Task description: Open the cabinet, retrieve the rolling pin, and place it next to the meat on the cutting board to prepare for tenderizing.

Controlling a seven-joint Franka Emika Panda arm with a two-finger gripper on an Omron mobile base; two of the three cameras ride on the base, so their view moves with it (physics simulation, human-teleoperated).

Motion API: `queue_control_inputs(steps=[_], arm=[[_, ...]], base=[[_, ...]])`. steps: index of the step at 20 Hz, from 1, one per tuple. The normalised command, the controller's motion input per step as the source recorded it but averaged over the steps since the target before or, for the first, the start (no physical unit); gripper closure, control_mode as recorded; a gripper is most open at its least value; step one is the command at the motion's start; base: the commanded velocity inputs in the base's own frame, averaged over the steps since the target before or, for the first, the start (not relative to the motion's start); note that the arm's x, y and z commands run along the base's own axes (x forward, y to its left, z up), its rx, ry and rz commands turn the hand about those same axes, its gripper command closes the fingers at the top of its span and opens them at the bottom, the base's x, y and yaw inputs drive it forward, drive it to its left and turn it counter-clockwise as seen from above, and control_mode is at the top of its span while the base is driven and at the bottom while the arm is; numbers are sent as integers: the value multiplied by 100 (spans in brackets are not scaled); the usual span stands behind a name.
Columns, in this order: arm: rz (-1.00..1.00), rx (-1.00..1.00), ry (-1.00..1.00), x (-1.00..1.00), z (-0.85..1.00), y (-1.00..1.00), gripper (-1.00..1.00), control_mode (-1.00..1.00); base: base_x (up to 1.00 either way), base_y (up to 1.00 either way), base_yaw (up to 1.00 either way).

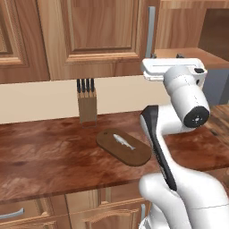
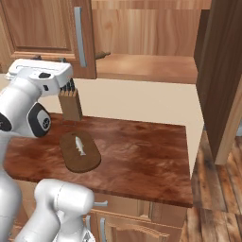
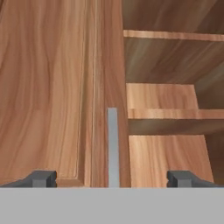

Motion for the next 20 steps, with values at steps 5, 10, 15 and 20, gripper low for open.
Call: queue_control_inputs(steps=[5, 10, 15, 20], arm=[[0, 8, 2, 46, 0, -28, -100, -100], [2, 1, 11, 65, -3, -1, -100, -100], [3, 0, 5, 45, -6, 0, -100, -100], [4, 0, 0, 40, 0, 0, -100, -100]], base=[[0, 0, 0], [0, 0, 0], [0, 0, 0], [0, 0, 0]])
